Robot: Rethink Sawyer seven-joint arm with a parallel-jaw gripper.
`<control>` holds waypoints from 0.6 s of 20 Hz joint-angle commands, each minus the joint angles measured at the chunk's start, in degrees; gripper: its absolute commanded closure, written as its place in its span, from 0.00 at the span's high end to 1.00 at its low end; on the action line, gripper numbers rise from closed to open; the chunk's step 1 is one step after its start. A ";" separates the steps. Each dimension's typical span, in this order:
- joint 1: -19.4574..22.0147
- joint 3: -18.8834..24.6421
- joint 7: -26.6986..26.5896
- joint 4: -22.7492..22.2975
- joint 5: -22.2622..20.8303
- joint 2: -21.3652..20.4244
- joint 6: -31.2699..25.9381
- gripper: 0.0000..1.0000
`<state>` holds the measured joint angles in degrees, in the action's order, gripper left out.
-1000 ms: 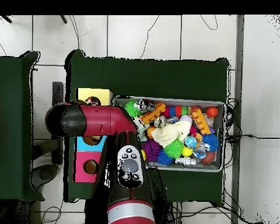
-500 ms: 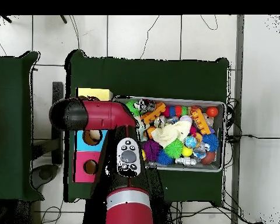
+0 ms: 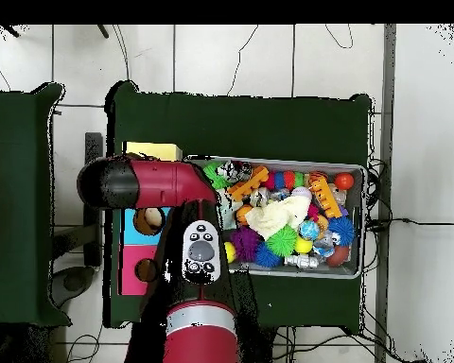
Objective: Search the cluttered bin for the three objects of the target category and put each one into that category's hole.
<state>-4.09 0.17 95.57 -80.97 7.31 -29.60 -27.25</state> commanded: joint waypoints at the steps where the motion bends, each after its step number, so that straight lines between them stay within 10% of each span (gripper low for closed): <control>1: -0.11 -1.04 12.77 2.58 1.54 6.24 -2.30 0.00; 12: 1.15 -0.76 11.83 1.97 2.44 6.91 -2.54 0.00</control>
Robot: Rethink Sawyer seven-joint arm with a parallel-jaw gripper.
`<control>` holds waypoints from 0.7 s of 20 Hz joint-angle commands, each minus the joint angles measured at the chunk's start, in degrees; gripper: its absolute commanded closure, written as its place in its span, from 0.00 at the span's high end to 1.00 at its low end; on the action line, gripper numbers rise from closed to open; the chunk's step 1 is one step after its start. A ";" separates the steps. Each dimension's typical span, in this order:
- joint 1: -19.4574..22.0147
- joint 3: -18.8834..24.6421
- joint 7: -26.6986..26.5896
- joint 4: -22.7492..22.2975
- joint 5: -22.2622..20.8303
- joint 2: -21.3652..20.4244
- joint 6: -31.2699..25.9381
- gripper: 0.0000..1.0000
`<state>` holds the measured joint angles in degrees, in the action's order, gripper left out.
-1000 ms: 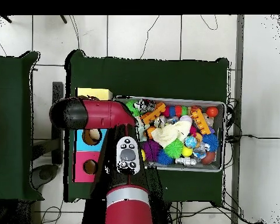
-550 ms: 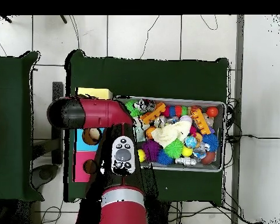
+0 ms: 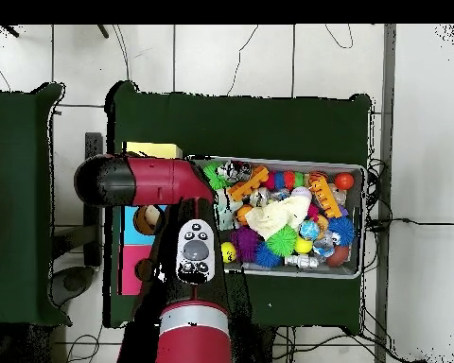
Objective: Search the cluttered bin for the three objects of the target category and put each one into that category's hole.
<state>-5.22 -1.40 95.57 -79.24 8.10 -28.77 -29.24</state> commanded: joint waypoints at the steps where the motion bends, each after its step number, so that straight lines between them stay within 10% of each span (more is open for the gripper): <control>1: 2.56 1.10 11.36 -0.28 1.65 5.65 -0.84 0.00; 14: 5.99 5.33 5.68 -4.09 0.90 2.38 -0.79 0.00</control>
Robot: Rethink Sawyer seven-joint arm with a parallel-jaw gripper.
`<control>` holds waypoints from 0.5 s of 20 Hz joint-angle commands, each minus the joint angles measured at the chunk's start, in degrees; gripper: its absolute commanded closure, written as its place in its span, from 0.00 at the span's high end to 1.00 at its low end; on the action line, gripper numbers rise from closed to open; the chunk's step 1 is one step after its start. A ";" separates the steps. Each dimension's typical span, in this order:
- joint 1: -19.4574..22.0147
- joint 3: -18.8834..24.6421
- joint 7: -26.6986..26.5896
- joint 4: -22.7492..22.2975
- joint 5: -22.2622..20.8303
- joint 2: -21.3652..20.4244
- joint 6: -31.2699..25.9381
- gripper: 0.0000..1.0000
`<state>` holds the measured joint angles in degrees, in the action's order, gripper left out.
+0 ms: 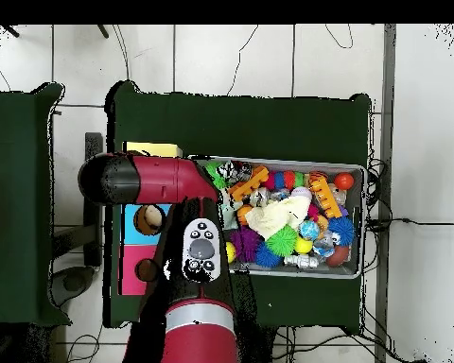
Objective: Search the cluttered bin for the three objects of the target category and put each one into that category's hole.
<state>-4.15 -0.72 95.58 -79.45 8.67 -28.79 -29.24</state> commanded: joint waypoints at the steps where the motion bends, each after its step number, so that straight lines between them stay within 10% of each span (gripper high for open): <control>1: 5.60 5.71 3.57 -4.46 -0.55 1.94 -0.60 0.00; 10: 11.27 12.54 -3.23 -10.64 -6.48 -1.13 3.85 0.00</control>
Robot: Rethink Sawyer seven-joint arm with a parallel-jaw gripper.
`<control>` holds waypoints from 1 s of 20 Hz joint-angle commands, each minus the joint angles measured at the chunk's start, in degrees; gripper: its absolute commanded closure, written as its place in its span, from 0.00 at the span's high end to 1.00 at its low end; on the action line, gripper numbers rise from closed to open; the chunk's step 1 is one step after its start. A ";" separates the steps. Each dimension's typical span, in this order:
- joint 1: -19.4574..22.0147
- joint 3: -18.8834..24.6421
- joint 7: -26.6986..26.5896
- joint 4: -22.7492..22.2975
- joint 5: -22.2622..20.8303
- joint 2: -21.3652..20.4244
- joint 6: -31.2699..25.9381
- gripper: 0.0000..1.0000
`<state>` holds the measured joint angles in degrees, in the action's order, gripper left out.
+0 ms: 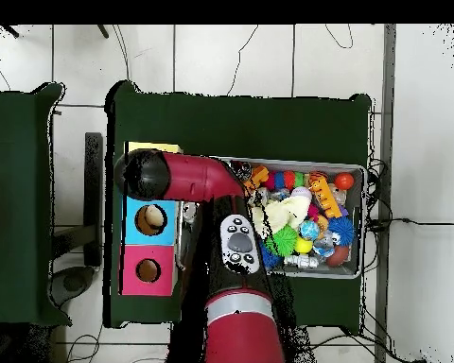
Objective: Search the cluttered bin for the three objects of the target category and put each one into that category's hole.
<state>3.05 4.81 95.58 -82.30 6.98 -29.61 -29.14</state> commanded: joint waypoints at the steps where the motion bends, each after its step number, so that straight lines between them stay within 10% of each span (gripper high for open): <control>1: 4.24 7.26 -2.87 -7.67 -5.11 -0.22 3.55 0.00; 12: 2.56 5.99 4.54 -2.11 -3.58 6.08 0.67 0.00; 20: 2.03 5.56 5.42 -3.95 -3.35 2.15 0.38 0.00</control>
<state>4.79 7.69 95.58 -83.69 4.95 -27.47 -29.12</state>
